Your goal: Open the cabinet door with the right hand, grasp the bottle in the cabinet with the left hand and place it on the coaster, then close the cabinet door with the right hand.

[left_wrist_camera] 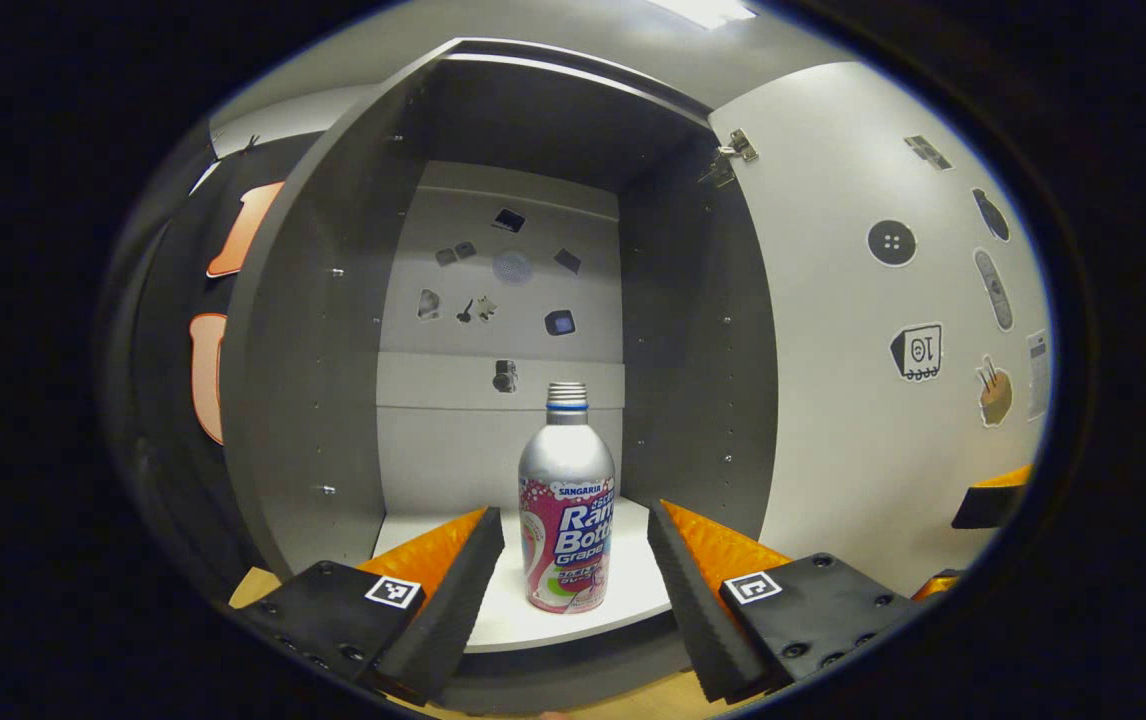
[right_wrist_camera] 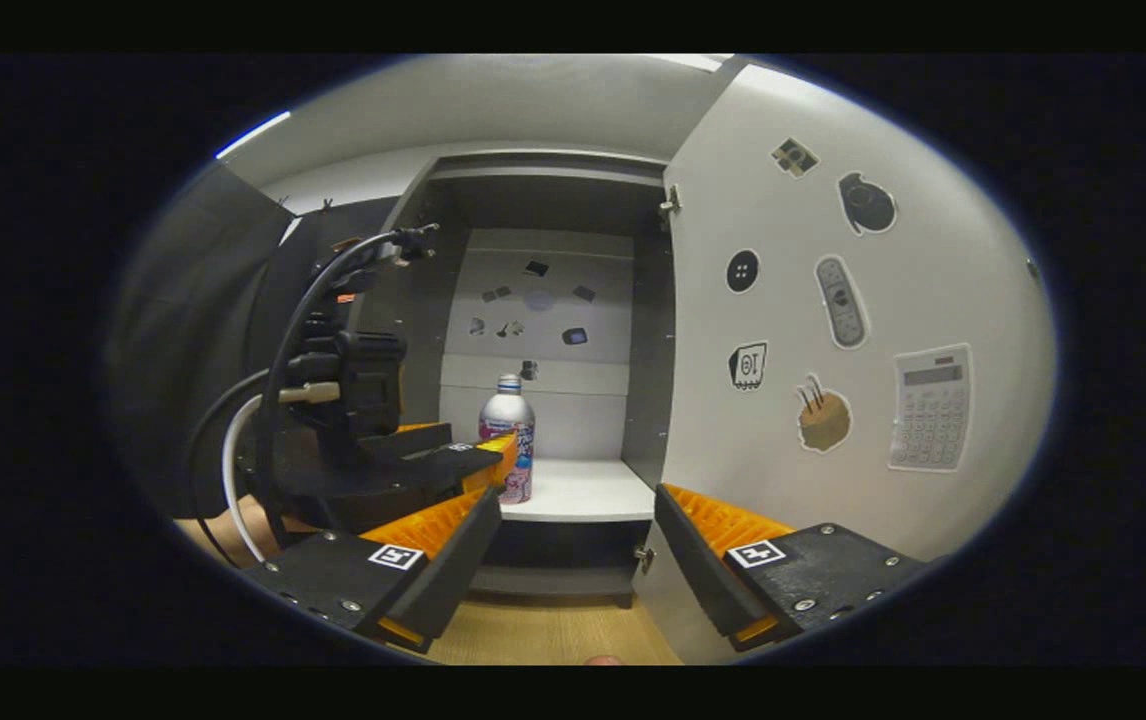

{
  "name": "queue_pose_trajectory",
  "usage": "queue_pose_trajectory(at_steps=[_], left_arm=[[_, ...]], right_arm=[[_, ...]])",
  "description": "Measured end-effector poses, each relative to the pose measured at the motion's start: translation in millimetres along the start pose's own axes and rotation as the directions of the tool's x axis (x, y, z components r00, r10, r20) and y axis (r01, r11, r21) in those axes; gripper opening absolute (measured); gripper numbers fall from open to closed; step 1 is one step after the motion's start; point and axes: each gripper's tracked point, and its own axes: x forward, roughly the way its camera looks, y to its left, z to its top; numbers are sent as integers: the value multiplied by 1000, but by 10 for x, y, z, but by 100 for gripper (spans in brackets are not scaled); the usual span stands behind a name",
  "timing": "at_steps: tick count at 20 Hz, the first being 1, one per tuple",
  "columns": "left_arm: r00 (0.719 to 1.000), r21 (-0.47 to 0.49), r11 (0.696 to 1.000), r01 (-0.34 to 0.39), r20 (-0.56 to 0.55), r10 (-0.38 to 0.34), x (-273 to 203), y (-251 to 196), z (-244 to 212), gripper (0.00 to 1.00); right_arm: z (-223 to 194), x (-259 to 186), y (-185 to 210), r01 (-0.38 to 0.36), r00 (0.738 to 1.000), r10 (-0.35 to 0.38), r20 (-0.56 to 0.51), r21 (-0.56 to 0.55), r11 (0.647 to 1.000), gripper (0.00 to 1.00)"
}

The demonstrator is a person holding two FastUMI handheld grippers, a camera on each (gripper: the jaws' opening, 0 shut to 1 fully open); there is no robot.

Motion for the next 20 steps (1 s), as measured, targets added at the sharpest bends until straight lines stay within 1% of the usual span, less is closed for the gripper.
queue_pose_trajectory(at_steps=[3,4,5,11,13,14,15,16,20], left_arm=[[1000,18,1000,-22,-1,22,206,29,-77,94],[1000,19,999,-30,-2,30,274,49,-121,95],[999,23,999,-40,-10,40,315,54,-156,95],[998,47,998,-51,-25,52,541,48,-256,95],[998,58,997,-49,-23,50,591,38,-258,95],[998,68,996,-52,-26,54,599,47,-263,95],[998,76,995,-60,-27,62,606,62,-258,94],[998,73,995,-62,-27,64,604,72,-262,88],[997,69,996,-64,-35,66,579,92,-264,86]], right_arm=[[-58,59,-100,20,1000,-19,-15,4,1000,95],[-64,67,-130,28,1000,-28,-12,2,1000,97],[-63,72,-132,31,999,-31,-11,2,1000,95],[-105,25,-110,15,1000,-15,-26,-28,1000,95],[-95,10,-124,17,1000,-18,-24,-39,999,97],[-94,1,-126,14,1000,-15,-25,-41,999,95],[-99,-9,-132,13,1000,-14,-26,-41,999,95],[-99,-17,-130,11,1000,-12,-28,-42,999,95],[-100,-38,-133,5,1000,-6,-29,-55,998,95]])
